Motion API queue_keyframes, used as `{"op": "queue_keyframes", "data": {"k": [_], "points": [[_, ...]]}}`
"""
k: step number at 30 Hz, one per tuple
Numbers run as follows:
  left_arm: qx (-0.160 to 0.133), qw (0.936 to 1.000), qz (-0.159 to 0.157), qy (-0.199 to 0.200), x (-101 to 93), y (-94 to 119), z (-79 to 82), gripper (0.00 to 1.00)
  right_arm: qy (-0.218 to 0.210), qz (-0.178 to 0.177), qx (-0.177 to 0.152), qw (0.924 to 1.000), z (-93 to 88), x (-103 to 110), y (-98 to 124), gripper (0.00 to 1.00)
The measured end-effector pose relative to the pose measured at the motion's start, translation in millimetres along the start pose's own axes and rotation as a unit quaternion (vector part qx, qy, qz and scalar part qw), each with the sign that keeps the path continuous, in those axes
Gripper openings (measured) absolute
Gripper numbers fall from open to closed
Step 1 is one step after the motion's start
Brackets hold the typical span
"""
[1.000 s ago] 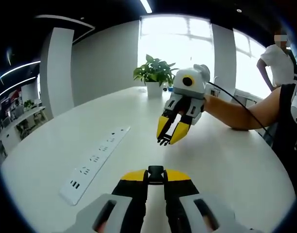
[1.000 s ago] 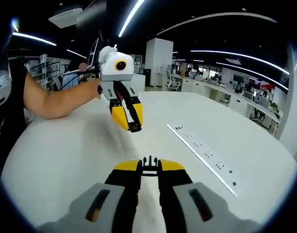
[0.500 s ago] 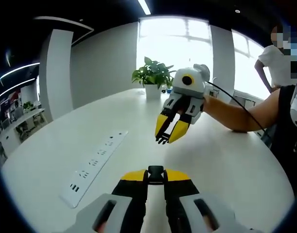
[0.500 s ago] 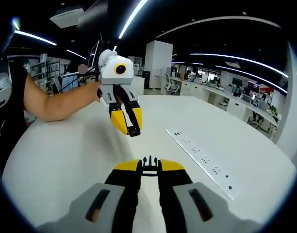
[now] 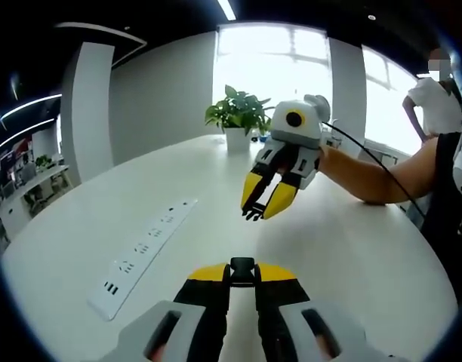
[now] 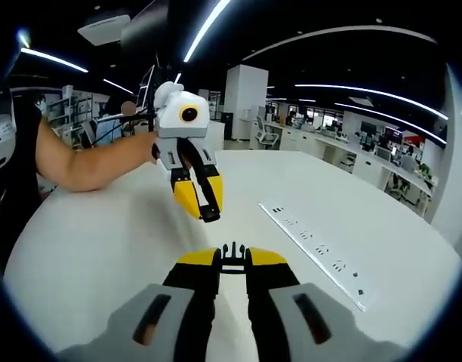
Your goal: Snap the two parts of the plastic buckle together until the buckle closes and remains connected.
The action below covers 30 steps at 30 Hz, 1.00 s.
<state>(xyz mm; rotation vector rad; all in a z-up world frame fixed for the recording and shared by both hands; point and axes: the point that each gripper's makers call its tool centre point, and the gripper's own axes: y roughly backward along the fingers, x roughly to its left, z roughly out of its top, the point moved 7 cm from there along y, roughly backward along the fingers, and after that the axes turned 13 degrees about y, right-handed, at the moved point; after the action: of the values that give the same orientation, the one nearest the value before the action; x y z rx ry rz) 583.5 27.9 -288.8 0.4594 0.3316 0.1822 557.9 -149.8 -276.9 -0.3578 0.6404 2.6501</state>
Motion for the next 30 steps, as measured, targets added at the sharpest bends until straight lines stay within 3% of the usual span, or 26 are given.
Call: {"op": "queue_keyframes", "data": {"k": [13, 30], "points": [[-0.005, 1.0, 0.002, 0.0, -10.9, 6, -4.0, 0.11, 0.006, 0.003, -0.001, 1.0, 9.7, 9, 0, 0.14], [-0.001, 1.0, 0.001, 0.002, -15.6, 8, -10.9, 0.11, 0.008, 0.006, 0.004, 0.9999, 9.8, 17, 0, 0.14]]}}
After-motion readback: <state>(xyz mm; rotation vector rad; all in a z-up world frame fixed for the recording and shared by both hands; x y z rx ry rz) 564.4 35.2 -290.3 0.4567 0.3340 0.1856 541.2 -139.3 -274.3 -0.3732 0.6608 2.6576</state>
